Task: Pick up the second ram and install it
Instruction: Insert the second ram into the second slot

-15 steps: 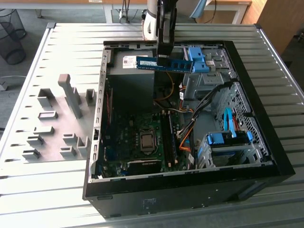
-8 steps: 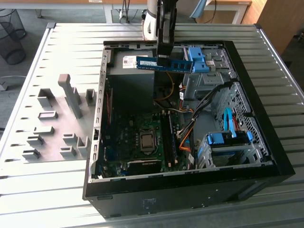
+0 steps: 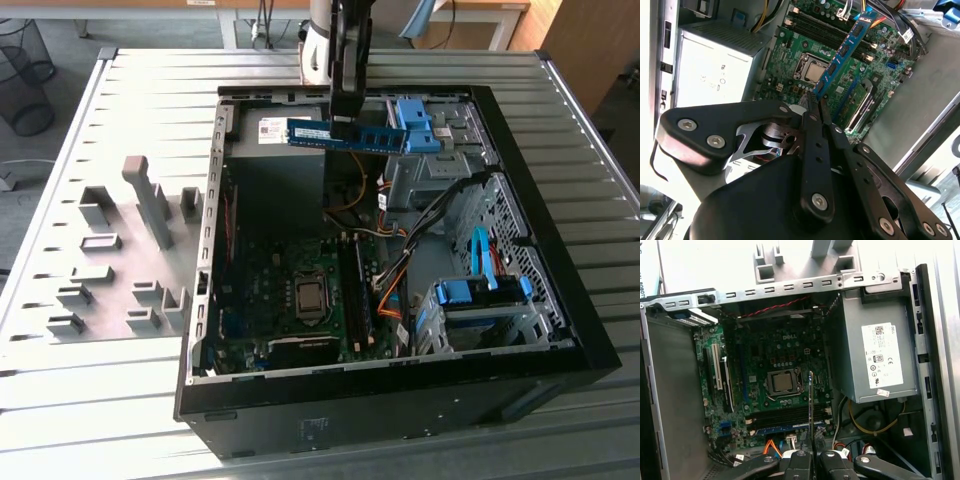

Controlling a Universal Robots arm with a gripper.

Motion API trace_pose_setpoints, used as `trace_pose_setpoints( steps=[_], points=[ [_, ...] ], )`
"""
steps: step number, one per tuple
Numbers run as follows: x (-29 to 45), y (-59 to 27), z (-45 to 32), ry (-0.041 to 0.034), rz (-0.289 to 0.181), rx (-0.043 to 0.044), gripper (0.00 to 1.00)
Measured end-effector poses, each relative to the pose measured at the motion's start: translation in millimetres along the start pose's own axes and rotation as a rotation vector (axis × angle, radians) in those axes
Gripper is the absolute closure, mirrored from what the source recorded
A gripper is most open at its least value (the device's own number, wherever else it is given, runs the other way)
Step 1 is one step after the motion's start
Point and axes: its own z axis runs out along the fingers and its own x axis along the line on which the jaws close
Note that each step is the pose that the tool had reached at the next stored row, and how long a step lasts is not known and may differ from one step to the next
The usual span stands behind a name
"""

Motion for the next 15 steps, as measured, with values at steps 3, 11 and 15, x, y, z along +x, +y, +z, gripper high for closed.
trace_pose_setpoints(
  steps=[3, 11, 15],
  points=[
    [0.0, 0.0, 0.2, -0.0001, 0.003, 0.0001, 0.87],
    [0.0, 0.0, 0.5, 0.0000, 0.009, 0.0003, 0.87],
    [0.0, 0.0, 0.6, -0.0001, 0.017, 0.0005, 0.87]
  ],
)
